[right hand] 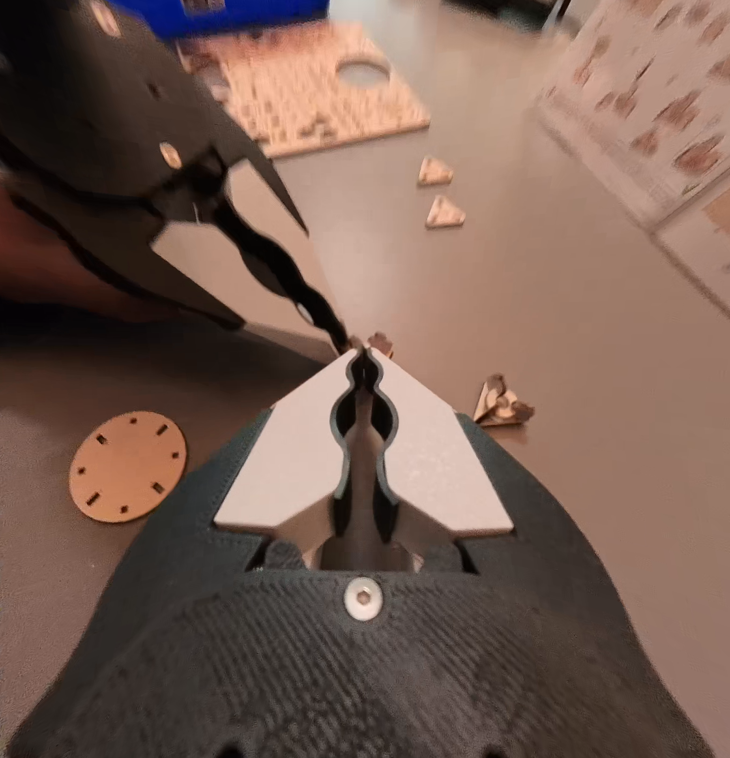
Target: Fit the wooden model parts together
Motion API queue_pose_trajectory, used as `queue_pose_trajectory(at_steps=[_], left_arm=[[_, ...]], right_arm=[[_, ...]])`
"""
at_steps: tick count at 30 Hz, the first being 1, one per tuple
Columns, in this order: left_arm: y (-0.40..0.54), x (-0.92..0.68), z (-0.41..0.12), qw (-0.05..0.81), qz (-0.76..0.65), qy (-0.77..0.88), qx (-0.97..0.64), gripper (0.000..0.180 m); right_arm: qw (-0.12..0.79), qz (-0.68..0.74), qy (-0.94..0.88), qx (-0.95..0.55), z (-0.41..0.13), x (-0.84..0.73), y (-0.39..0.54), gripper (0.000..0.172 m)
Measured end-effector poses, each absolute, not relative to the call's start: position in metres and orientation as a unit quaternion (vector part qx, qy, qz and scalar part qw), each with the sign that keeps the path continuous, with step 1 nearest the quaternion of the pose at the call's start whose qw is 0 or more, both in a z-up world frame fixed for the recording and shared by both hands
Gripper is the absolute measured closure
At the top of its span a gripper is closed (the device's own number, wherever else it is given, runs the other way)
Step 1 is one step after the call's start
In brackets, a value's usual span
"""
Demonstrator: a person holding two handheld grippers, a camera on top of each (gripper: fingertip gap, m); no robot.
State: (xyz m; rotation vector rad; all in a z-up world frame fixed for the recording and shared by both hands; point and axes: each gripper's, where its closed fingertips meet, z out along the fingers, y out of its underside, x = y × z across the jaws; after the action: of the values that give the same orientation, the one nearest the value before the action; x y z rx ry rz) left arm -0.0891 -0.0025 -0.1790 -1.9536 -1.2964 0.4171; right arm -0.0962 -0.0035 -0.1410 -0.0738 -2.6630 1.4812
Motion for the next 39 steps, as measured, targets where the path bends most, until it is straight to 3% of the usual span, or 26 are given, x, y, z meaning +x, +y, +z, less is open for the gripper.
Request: queue_pose_trajectory(at_steps=[18, 24, 39], left_arm=[[-0.001, -0.089, -0.178, 0.377, 0.156, -0.503, -0.762, 0.178], [-0.003, -0.089, -0.175, 0.387, 0.157, -0.506, -0.755, 0.177], [-0.003, -0.089, -0.168, 0.449, 0.089, -0.526, -0.716, 0.178]], right_arm=[[0.022, 0.478, -0.878, 0.007, -0.152, -0.094, 0.0, 0.172], [0.015, 0.46, -0.888, 0.006, -0.162, -0.095, 0.002, 0.162], [-0.04, 0.472, -0.88, -0.019, -0.158, -0.093, 0.002, 0.172]])
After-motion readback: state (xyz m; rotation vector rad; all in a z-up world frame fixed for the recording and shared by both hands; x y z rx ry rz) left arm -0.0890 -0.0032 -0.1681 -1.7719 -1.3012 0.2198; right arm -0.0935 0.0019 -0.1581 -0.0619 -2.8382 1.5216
